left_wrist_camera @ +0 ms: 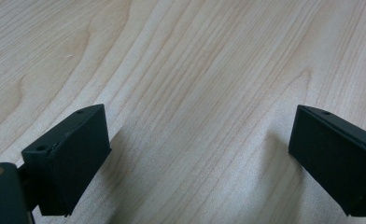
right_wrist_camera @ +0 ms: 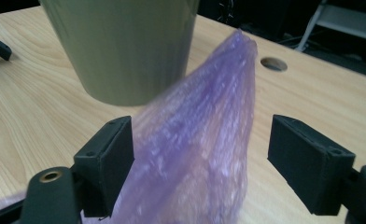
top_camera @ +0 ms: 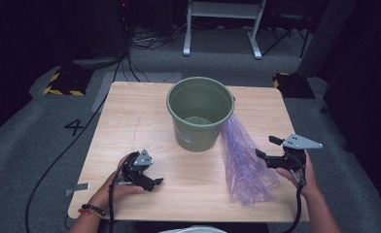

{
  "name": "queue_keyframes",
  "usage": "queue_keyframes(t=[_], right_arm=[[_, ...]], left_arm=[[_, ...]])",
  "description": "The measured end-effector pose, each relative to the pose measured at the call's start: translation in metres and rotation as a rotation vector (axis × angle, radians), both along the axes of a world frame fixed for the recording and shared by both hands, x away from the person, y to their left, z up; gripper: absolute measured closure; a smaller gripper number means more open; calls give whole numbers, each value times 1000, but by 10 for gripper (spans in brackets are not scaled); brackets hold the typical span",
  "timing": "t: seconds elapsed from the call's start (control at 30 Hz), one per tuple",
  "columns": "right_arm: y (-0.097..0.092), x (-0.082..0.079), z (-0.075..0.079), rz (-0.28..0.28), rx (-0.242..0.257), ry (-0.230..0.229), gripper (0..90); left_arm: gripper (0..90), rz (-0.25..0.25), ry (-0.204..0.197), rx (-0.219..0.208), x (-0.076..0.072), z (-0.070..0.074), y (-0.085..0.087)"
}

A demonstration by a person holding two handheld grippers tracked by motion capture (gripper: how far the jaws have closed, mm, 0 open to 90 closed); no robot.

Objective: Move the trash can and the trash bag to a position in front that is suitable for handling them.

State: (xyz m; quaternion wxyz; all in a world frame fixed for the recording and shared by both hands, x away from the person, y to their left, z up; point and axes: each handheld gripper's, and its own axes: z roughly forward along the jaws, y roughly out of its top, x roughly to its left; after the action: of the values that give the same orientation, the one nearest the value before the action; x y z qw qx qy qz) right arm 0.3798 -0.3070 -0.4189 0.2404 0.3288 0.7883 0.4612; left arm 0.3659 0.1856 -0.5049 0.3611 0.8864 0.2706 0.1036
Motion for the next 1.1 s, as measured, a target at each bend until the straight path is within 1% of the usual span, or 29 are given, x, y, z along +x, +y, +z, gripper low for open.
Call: queue_keyframes(t=[0.13, 0.17, 0.33, 0.43, 0.63, 0.67, 0.7, 0.83, 0.9, 0.97, 1.1], right_arm=[[9, 1, 8, 20, 0, -13, 233], [13, 2, 12, 36, 10, -21, 237], [24, 5, 25, 73, 33, -29, 227], [32, 4, 31, 96, 17, -38, 225], [48, 5, 40, 142, -12, -52, 225], [48, 5, 40, 142, -12, -52, 225], [53, 6, 44, 158, -13, -58, 225], [62, 6, 51, 184, -26, -71, 225], [64, 6, 52, 188, -34, -76, 225], [71, 5, 60, 203, -40, -91, 225], [78, 4, 67, 221, -42, -111, 225]], left_arm=[[51, 0, 0, -2, 0, 0, 0], [51, 1, 0, -2, 0, 0, 0], [51, 0, 0, -2, 0, 0, 0], [51, 0, 0, -2, 0, 0, 0], [51, 1, 0, -2, 0, 0, 0], [51, 1, 0, -2, 0, 0, 0], [51, 1, 0, -2, 0, 0, 0], [51, 0, 0, -2, 0, 0, 0], [51, 1, 0, -2, 0, 0, 0], [51, 1, 0, -2, 0, 0, 0], [52, 0, 0, -2, 0, 0, 0]])
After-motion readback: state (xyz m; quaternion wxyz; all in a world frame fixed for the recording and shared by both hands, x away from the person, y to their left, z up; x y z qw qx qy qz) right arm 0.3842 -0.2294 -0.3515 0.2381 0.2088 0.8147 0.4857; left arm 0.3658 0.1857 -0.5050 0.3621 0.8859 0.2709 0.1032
